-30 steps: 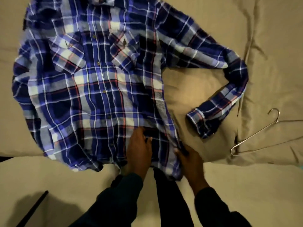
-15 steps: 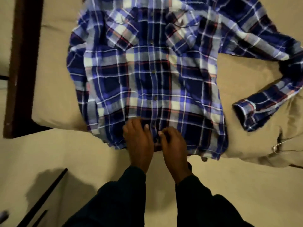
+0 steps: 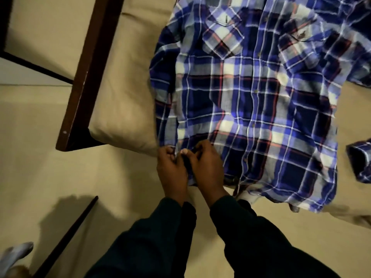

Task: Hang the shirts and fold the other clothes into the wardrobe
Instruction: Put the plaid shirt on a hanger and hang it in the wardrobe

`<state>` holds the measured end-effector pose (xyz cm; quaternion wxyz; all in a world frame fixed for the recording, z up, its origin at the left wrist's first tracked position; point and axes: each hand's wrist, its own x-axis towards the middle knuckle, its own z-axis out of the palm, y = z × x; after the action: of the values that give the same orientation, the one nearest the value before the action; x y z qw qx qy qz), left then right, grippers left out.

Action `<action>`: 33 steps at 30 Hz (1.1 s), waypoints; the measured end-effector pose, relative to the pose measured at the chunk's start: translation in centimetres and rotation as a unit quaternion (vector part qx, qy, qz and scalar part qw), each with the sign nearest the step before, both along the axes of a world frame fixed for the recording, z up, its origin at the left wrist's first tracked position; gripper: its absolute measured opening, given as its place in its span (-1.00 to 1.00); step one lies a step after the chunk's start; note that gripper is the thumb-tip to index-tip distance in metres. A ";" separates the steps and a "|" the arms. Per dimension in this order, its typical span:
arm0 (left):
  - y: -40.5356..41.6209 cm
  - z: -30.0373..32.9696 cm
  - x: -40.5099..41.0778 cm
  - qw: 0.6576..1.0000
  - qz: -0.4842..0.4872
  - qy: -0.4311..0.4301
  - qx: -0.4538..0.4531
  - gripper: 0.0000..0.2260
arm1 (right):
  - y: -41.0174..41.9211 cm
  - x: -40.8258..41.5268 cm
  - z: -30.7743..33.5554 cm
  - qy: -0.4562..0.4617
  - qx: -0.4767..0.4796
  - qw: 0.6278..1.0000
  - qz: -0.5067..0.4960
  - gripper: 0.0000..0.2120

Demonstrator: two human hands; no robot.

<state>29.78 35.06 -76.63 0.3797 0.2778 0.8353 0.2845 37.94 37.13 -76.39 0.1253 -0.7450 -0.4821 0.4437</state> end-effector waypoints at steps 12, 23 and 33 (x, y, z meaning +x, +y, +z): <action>-1.0 2.0 -5.1 0.998 0.064 0.015 0.015 -0.92 | 0.7 -5.1 2.2 0.085 0.076 0.993 -0.030 -0.88; 11.8 3.3 -11.2 0.983 0.104 0.131 0.069 -0.77 | 7.2 -2.8 1.9 0.102 0.104 0.988 -0.054 -0.87; 18.9 2.1 -4.2 0.977 -0.106 0.166 0.087 -0.83 | 11.9 2.6 0.7 0.025 0.123 0.986 -0.112 -0.88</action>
<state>25.57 53.93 -74.55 0.2384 0.4398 0.8245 0.2646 40.50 49.03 -75.65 0.2773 -0.7618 -0.4433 0.3825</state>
